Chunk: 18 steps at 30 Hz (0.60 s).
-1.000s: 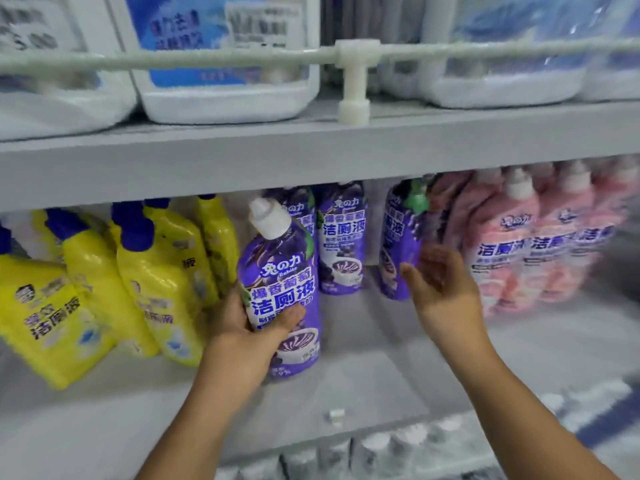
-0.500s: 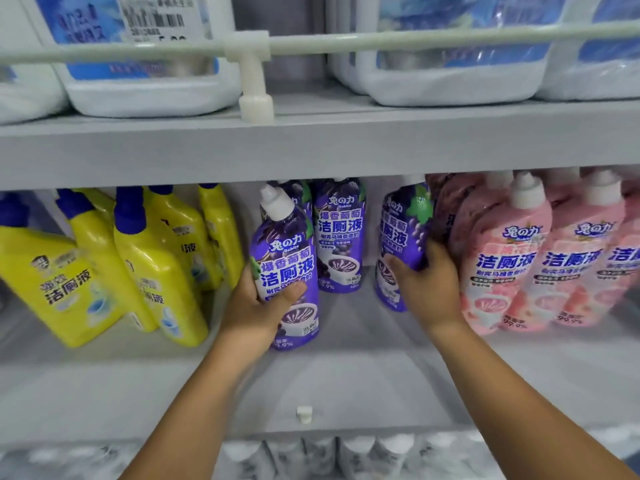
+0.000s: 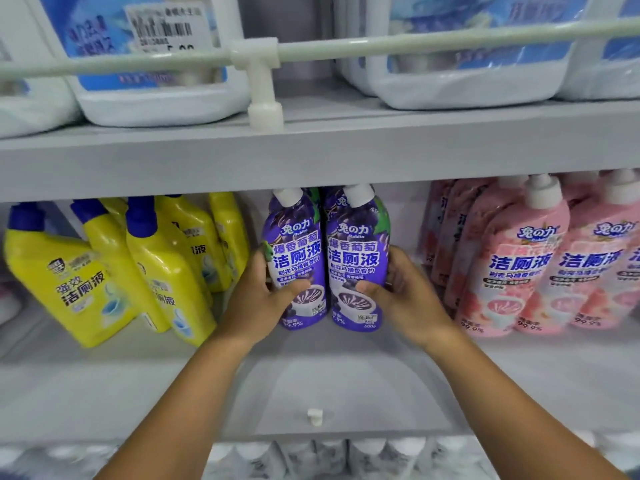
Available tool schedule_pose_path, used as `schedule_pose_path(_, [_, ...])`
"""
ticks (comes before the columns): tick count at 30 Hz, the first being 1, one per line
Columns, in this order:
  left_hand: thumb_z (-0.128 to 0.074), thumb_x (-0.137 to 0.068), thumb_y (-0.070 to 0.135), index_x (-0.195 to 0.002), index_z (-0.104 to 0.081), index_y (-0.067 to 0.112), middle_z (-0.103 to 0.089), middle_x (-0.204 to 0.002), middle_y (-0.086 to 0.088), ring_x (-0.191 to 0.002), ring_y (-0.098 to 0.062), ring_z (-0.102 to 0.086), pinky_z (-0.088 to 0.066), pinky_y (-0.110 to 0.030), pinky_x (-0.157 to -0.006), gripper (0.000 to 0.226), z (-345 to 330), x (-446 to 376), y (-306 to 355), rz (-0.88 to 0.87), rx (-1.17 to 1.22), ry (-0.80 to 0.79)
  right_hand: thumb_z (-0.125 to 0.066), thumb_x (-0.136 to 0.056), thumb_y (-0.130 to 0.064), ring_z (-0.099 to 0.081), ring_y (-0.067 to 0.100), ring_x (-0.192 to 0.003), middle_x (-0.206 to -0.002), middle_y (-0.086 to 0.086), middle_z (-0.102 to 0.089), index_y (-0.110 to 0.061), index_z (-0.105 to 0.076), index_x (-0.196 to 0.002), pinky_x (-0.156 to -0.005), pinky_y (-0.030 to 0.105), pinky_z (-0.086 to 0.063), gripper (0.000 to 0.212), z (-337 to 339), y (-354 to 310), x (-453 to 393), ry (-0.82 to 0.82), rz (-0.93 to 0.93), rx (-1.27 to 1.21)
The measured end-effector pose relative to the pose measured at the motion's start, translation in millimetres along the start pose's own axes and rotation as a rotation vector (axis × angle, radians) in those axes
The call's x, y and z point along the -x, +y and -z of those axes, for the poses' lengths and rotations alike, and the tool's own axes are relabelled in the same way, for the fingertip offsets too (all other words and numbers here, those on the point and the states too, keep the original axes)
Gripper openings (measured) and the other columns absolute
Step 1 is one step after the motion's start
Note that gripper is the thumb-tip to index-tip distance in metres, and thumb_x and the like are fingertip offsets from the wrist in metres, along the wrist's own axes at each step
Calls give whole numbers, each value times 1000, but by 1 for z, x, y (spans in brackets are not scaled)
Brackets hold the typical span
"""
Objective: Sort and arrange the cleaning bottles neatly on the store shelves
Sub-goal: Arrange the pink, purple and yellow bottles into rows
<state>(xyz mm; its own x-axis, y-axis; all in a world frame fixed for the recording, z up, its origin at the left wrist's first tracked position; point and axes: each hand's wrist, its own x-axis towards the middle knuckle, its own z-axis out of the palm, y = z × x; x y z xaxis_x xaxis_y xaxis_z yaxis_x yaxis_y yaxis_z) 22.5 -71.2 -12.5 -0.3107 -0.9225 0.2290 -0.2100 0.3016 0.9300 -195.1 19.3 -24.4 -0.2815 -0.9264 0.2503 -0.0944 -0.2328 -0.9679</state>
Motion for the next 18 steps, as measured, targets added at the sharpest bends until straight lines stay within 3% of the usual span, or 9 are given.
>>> schedule_pose_path(3, [-88,-78,16,-111,-50,43,-71,-104,32,-96,5,-70,-59,-24,-78,57,4,3,-6,-32,-1,96,-81,-84,-8,-69,11,-102,-117,0,-71,-21,-62,-129,-90,30,-56,51,1,4,1,32,31,160])
schedule_pose_path(6, [-87,-79,19,-110,-53,44,-70,-106,31,-96,5,-69,-59,-21,-76,52,3,5,-10,-52,16,122,-83,-81,-14,-63,3,-93,-112,5,-63,-19,-66,-128,-82,13,-50,50,3,5,0,115,106,373])
schedule_pose_path(11, [-84,-82,15,-109,-55,45,-71,-104,31,-95,4,-70,-57,-17,-73,50,3,-1,-12,-66,34,114,-83,-81,-13,-70,7,-94,-115,-3,-70,-19,-66,-127,-85,18,-55,50,-1,6,-8,189,122,359])
schedule_pose_path(14, [-82,-82,10,-105,-56,44,-71,-98,34,-90,6,-69,-54,-13,-70,48,4,-4,-12,-82,36,99,-80,-84,-13,-67,-1,-91,-112,-7,-66,-21,-66,-128,-78,8,-50,46,-6,6,-9,216,123,410])
schedule_pose_path(18, [-85,-80,14,-107,-58,44,-73,-98,26,-91,1,-71,-57,-18,-72,48,2,-8,-19,-88,54,91,-77,-87,-11,-65,-3,-89,-107,-2,-59,-22,-68,-127,-77,3,-45,43,-10,2,-9,241,140,456])
